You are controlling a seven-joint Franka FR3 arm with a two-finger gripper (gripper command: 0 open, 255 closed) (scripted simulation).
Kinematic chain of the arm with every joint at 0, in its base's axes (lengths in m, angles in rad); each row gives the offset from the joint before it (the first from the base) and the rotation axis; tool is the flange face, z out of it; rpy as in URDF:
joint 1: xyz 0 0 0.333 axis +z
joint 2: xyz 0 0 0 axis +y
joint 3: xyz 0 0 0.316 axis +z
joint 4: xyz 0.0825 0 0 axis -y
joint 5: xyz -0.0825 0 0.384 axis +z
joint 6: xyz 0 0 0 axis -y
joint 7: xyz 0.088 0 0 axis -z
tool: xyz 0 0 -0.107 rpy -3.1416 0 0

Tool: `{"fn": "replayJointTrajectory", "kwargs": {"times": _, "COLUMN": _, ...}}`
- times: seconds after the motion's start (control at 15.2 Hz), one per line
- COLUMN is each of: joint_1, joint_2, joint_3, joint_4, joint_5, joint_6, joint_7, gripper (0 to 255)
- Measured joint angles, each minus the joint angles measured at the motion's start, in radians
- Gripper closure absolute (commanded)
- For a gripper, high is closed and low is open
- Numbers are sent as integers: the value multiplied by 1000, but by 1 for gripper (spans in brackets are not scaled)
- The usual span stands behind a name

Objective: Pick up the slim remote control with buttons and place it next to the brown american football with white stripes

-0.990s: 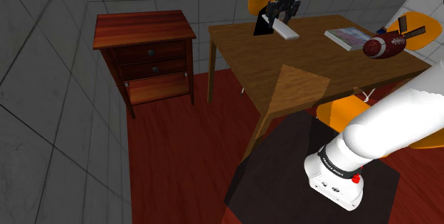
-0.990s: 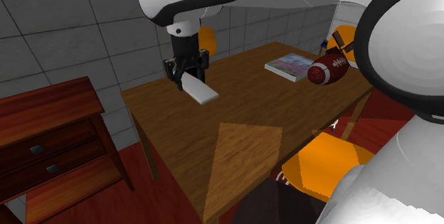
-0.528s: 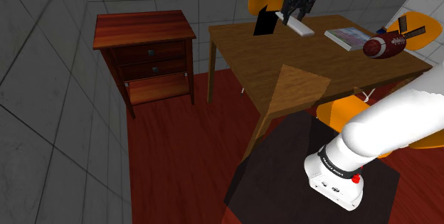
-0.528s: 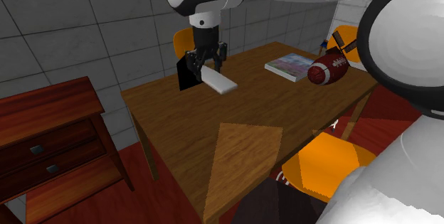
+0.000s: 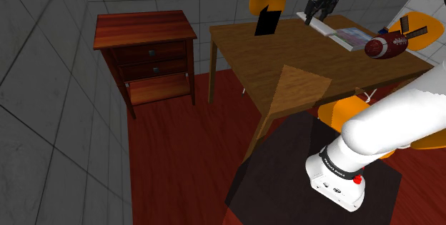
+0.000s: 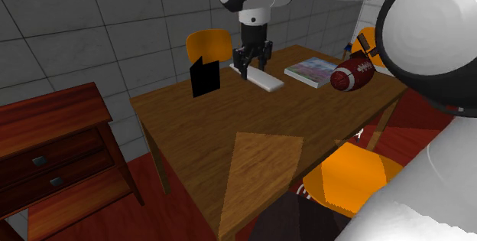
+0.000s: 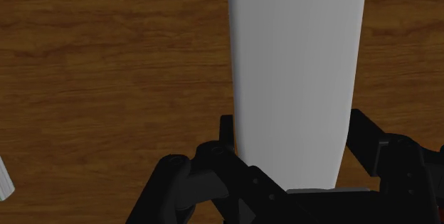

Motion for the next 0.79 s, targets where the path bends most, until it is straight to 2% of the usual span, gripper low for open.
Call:
{"fn": "replayJointTrajectory", "kwargs": {"times": 0.26, "joint_1": -43, "joint_2": 21, "joint_3": -56, "joint_4": 26, "joint_5": 0, "joint_6": -3, "joint_7": -100, "gripper": 255}}
{"fn": "replayJointTrajectory", "kwargs": {"times": 0.79, "joint_1": -137, "joint_2": 150, "joint_3": -167, "joint_4": 170, "joint_5": 46, "joint_6": -25, "joint_7": -316, "gripper": 255}}
